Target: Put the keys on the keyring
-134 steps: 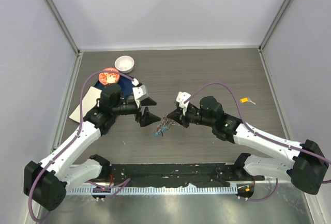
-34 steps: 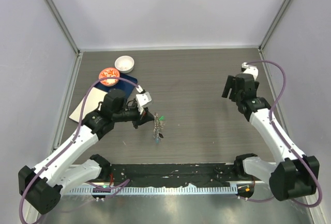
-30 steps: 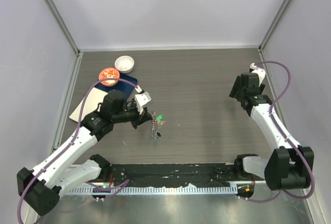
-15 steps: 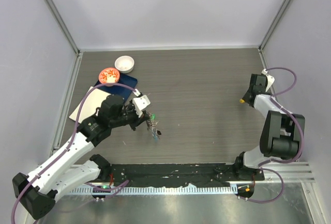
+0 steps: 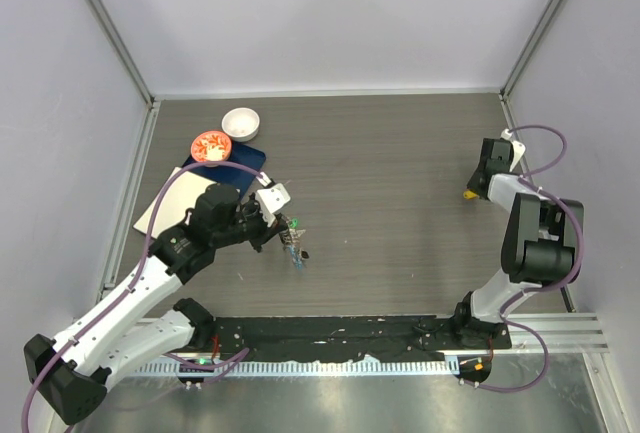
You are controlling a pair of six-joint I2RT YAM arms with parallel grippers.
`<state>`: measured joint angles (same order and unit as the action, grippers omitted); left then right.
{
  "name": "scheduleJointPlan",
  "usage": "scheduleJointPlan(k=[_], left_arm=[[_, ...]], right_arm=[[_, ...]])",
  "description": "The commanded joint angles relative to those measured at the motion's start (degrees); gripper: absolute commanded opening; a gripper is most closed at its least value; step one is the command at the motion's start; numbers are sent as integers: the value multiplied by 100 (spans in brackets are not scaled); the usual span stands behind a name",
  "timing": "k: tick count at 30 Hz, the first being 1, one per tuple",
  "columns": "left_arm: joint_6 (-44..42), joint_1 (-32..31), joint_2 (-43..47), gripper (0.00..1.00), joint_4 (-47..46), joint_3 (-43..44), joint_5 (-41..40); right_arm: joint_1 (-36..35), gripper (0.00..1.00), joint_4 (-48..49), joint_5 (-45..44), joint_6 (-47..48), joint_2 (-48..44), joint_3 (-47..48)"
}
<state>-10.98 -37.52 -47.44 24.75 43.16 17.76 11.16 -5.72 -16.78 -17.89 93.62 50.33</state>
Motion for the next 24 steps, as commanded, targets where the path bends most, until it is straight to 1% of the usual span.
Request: scheduleJointPlan(k=[1, 2, 4, 24], left_arm=[[-79, -28, 86, 0, -252, 26, -18], [-71, -19, 77, 0, -252, 17, -18], [-71, -19, 86, 0, -252, 17, -9], [-88, -27, 86, 0, -225, 9, 43]], right_arm=[[36, 24, 369, 7, 110, 112, 258], [36, 21, 369, 25, 110, 138, 276], [36, 20, 378, -10, 110, 182, 294], [71, 19, 475, -107, 356, 472, 329]])
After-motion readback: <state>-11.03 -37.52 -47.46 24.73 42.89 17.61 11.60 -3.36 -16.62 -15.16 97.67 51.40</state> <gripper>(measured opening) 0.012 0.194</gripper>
